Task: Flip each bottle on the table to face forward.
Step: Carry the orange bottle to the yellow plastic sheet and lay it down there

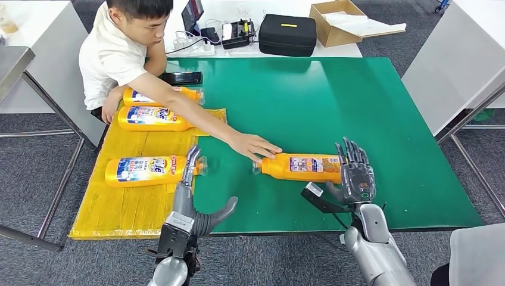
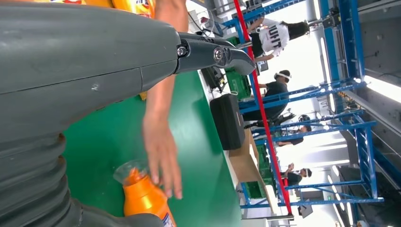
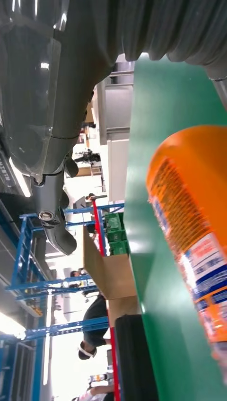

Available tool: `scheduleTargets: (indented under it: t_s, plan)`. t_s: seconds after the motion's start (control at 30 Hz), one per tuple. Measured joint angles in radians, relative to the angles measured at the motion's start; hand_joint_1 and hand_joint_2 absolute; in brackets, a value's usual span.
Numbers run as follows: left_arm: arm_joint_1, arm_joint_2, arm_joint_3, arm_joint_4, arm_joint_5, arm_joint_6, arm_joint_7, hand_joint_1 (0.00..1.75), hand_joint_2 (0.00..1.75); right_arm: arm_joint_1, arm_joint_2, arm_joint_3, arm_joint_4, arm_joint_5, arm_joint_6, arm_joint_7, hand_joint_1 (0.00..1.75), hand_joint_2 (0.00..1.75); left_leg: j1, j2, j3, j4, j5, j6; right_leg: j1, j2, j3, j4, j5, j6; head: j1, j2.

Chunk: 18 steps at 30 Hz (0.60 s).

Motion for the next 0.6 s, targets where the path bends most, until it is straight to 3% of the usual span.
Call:
scheduleTargets:
  t_s: [0.33, 0.6]
  plan:
    - [-0.021, -0.001, -0.025, 0.020, 0.011, -0.003, 0.001, 0.00, 1.75, -0.100, 0.019, 0.014, 0.140, -0.097, 0.026, -0.064, 0.00, 1.75, 0.000, 0.000, 0.000, 0.000, 0.000, 0.000, 0.000, 0.000, 0.000, 0.000, 0.000, 0.000, 0.000, 0.000]
    - [-0.035, -0.003, -0.042, 0.037, 0.020, -0.004, 0.003, 0.00, 1.75, -0.160, 0.048, 0.031, 0.229, -0.105, 0.033, -0.068, 0.00, 1.75, 0.000, 0.000, 0.000, 0.000, 0.000, 0.000, 0.000, 0.000, 0.000, 0.000, 0.000, 0.000, 0.000, 0.000]
